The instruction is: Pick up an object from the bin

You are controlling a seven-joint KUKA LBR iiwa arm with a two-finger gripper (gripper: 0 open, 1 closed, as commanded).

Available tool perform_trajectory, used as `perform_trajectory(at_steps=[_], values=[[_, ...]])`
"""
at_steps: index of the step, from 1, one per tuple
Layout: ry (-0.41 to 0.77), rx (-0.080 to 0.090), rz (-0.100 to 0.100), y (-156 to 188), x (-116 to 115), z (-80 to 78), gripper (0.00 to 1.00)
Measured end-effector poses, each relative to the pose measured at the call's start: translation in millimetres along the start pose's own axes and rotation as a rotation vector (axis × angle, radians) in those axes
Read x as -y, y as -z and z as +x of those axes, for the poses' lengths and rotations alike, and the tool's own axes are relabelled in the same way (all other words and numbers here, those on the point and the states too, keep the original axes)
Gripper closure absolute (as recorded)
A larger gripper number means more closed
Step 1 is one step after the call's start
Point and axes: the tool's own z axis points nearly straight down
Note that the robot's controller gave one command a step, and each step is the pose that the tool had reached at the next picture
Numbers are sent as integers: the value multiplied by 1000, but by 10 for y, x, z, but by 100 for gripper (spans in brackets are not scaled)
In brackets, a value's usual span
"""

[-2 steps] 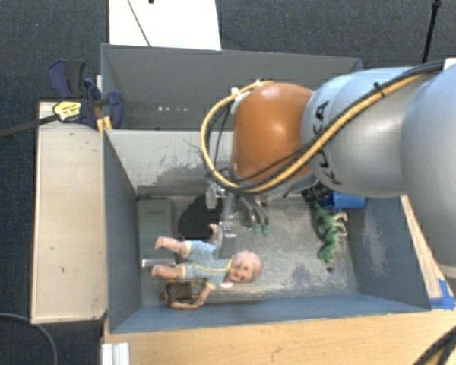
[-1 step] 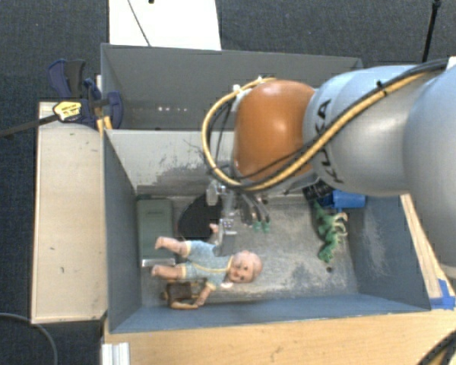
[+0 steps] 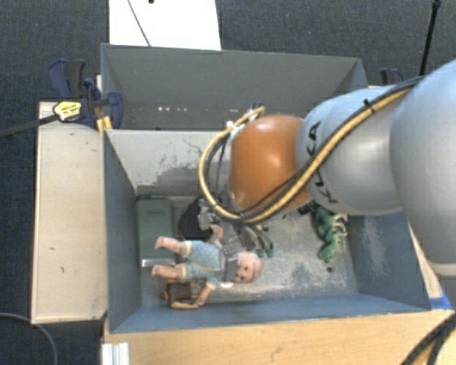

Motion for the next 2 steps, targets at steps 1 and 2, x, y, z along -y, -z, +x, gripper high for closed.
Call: perform_trajectory(at_steps=[1,2], values=[[195,-10,-1,-88,-18,292,0],[249,-7,-1,6,-95,252,0]])
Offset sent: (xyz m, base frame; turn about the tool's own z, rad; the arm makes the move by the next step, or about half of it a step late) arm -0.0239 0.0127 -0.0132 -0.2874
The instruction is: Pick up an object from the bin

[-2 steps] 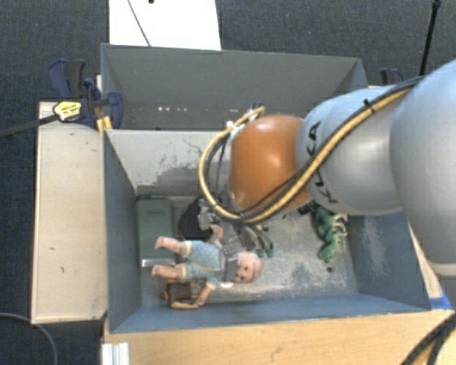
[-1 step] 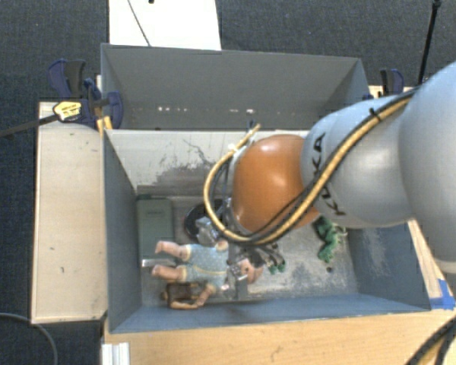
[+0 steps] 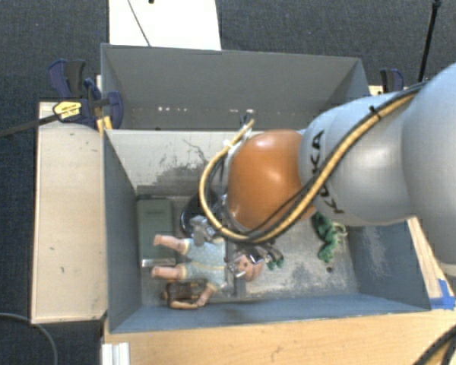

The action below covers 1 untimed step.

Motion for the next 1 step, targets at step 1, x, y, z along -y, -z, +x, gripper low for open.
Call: perform_trajectory(at_steps=[1], values=[[38,4,-1,-485,199,154,0]])
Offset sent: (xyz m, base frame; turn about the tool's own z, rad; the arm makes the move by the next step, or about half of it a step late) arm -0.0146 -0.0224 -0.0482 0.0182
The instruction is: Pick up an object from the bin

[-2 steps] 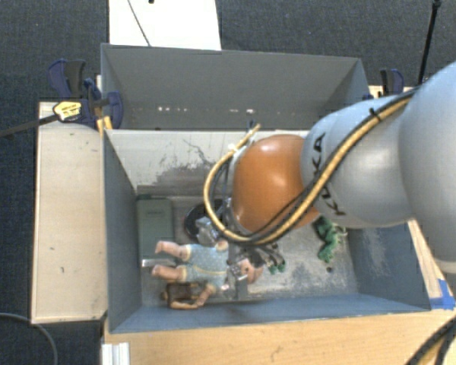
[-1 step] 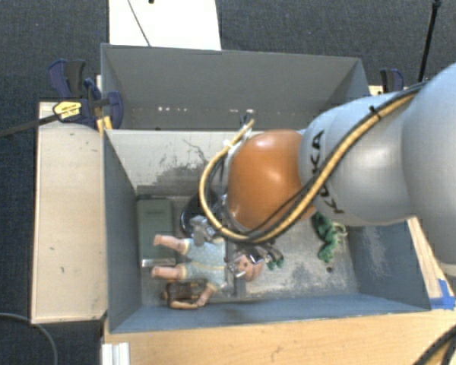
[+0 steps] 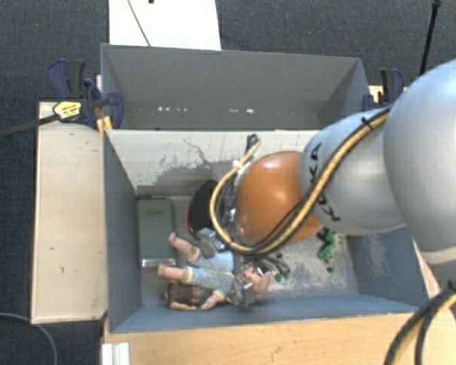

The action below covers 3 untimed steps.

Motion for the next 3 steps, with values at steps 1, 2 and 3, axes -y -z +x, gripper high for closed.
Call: perform_trajectory(at_steps=[1,2,3], values=[[-61,4,3,36,-42,35,100],[-61,3,3,36,-42,35,100],[-62,2,3,70,-43,41,100]])
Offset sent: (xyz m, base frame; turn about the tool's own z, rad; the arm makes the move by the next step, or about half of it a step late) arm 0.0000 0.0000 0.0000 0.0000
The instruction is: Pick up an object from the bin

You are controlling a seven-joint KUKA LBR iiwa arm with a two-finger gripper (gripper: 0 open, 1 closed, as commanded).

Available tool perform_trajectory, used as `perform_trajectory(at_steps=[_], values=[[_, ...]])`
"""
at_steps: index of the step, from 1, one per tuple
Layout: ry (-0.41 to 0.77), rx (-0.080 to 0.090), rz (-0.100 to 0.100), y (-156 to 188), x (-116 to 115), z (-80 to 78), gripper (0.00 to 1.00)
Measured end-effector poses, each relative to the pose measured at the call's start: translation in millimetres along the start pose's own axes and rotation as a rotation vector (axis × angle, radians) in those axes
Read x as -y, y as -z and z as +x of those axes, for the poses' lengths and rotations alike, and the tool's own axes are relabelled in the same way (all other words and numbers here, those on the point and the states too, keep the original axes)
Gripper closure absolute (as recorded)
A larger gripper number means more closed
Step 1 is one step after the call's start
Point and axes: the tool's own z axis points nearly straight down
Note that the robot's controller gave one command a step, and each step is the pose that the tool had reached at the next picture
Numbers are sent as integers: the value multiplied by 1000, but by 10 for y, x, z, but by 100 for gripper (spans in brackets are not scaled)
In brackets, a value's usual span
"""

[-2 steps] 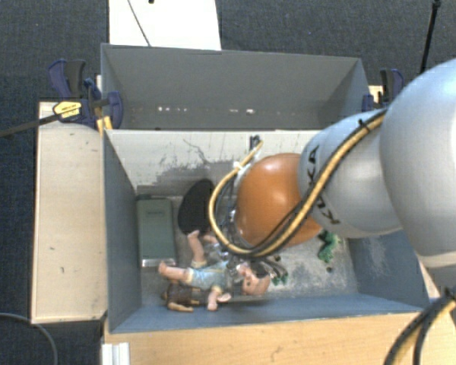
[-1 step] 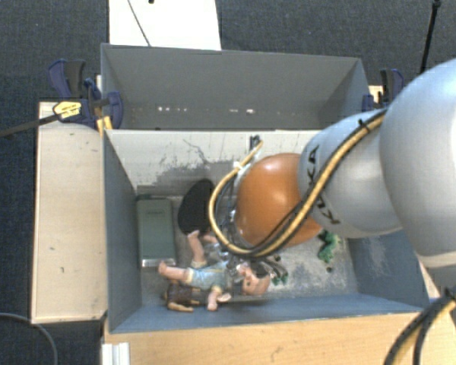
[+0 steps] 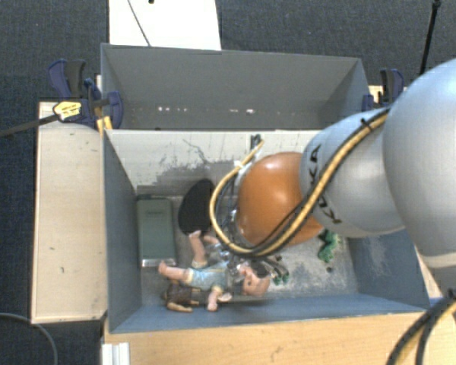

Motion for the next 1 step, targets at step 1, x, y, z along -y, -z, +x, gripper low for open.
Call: perform_trajectory(at_steps=[1], values=[[-1,-7,-1,129,-2,7,100]])
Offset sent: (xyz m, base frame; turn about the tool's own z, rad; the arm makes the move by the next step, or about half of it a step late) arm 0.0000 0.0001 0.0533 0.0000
